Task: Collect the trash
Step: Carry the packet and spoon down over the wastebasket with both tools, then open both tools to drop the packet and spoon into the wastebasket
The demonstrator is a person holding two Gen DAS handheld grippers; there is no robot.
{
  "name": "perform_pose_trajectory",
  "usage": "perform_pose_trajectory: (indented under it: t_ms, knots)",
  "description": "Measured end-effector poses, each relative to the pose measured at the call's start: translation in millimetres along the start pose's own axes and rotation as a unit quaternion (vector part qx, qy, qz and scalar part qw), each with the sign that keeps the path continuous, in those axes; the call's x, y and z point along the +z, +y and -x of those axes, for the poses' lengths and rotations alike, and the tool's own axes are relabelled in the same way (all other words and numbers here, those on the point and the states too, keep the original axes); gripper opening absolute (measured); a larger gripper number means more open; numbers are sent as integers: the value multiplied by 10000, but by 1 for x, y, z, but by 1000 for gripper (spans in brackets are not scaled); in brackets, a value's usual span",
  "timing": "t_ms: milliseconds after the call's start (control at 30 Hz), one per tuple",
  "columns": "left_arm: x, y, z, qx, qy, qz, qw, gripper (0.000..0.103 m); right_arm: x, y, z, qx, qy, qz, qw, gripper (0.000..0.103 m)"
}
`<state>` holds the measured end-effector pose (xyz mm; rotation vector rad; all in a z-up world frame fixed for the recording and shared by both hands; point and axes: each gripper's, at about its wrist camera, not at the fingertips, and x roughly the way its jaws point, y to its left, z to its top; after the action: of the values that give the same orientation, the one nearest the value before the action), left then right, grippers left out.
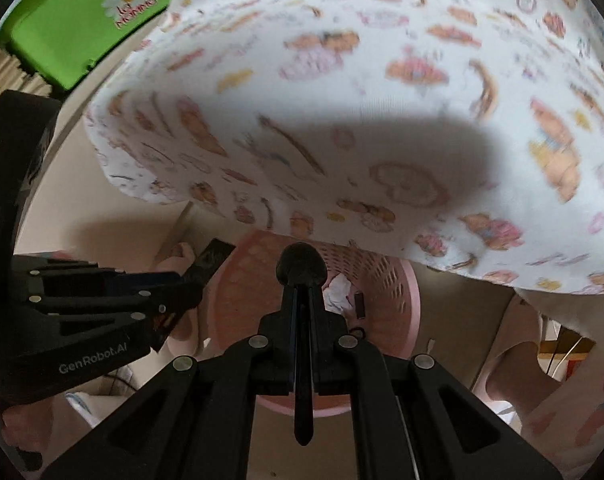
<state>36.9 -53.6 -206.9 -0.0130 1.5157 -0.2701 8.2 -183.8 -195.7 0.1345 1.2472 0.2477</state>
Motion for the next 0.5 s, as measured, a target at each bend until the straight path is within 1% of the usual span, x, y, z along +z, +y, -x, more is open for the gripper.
perform_pose_trajectory:
  t_ms: [167,233,267,333,367,400,433,467,500]
  knots:
    - [-2,5,-21,-12,193,-75,9998,17,-9,-6,-21,-129,191,-28,9997,6]
    - [-4,9,-29,143,252,-48,9996,18,-12,-9,-27,-160,262,-47,9995,6]
    - [-4,9,-33,210,319,-31,9993,21,-13,-10,-29,-224,263,-41,9994,6]
    - [-5,11,-35,211,394,23,9990,33,-12,-10,-31,-359,293,-29,9989,8]
    - [-5,12,-33,224,371,54,9990,46,-11,-11,-32,-360,334,-60,9988,10]
    - [-5,11,-29,309,272,97,9991,54,-11,-13,-31,-317,357,-121,9988,14]
    - [-5,12,-23,443,175,157,9987,57,-11,-14,-29,-289,348,-168,9988,18]
    - [-3,14,-19,517,100,220,9984,62,-11,-16,-28,-280,321,-199,9989,18]
    - [-2,15,-15,516,59,264,9983,66,-9,-17,-24,-300,264,-230,9989,19]
